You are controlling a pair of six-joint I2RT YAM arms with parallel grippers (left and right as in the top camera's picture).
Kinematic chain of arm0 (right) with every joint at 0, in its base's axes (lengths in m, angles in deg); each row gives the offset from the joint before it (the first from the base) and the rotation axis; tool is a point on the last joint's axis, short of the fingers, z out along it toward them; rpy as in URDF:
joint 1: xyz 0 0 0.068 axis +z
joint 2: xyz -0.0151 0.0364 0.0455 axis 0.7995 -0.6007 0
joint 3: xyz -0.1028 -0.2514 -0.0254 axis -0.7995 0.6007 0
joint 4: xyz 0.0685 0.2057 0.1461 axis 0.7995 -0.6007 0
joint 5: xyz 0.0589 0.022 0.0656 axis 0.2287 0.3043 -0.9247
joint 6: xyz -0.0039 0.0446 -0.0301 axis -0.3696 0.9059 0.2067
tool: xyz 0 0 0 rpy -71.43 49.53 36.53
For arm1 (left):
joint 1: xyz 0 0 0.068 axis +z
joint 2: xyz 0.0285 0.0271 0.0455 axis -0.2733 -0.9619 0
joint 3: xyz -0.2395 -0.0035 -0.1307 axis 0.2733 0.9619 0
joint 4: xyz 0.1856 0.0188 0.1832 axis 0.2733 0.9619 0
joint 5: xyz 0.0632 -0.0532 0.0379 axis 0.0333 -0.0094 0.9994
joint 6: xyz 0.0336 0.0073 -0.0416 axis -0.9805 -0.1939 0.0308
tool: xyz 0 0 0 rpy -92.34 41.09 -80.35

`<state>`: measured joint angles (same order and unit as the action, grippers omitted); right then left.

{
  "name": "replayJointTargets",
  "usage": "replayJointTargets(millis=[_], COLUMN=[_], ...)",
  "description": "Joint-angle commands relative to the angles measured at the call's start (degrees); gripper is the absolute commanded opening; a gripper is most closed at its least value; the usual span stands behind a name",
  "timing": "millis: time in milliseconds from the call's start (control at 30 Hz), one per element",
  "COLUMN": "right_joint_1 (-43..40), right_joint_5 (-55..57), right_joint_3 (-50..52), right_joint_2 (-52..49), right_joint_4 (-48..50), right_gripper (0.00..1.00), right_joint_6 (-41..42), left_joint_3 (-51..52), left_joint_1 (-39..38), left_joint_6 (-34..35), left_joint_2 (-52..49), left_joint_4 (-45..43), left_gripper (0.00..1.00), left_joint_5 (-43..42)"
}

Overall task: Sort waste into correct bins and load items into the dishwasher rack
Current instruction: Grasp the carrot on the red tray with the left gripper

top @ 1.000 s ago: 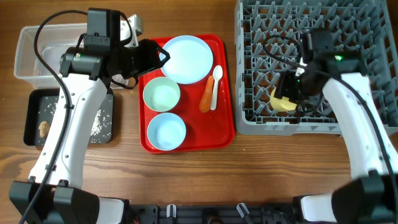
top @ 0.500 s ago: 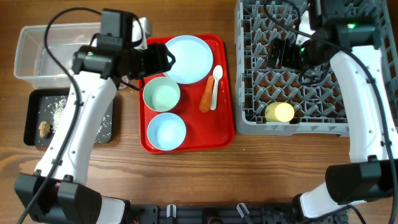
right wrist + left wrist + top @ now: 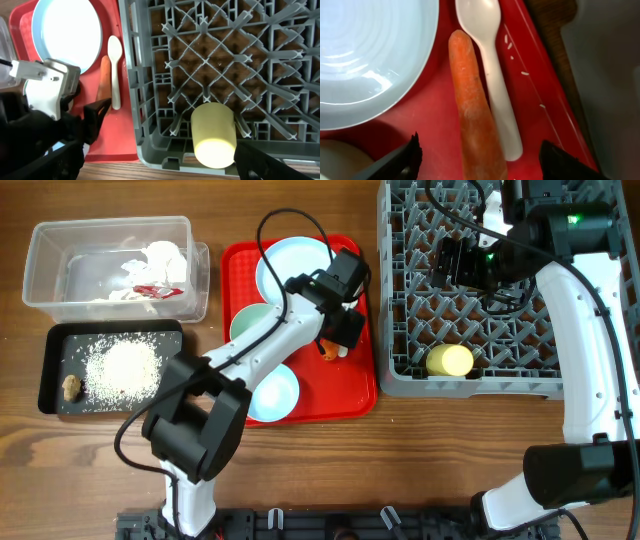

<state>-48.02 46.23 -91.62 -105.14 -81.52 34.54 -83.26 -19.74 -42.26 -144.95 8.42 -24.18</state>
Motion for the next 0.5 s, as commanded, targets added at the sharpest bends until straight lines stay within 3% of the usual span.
replayJointTargets(millis=[0, 167, 367, 467], right_joint_1=[-0.1, -0.1, -0.1, -0.1], right_joint_5=[0.7, 0.7, 0.7, 0.7], right_joint_3=[-0.9, -0.9, -0.9, -0.9], right_joint_2=[0.7, 0.7, 0.7, 0.7], right_joint_4=[0.1, 0.3, 0.4, 0.3], right_gripper=[0.98, 0.98, 0.98, 0.98], right_joint_6=[-1.0, -1.0, -1.1, -1.1], left_joint_3=[0.1, 0.1, 0.2, 0.2], left_joint_1=[0.4, 0.6, 0.5, 0.5], left_joint_6=[-0.8, 2.8, 5.4, 10.3], left_joint_2=[-1.9, -2.9, -3.5, -4.0], left_joint_4=[-0.1, 0.1, 0.5, 0.5], left_gripper=[0.75, 0.60, 0.57, 0.54], left_joint_5=[1.7, 1.7, 1.7, 1.7])
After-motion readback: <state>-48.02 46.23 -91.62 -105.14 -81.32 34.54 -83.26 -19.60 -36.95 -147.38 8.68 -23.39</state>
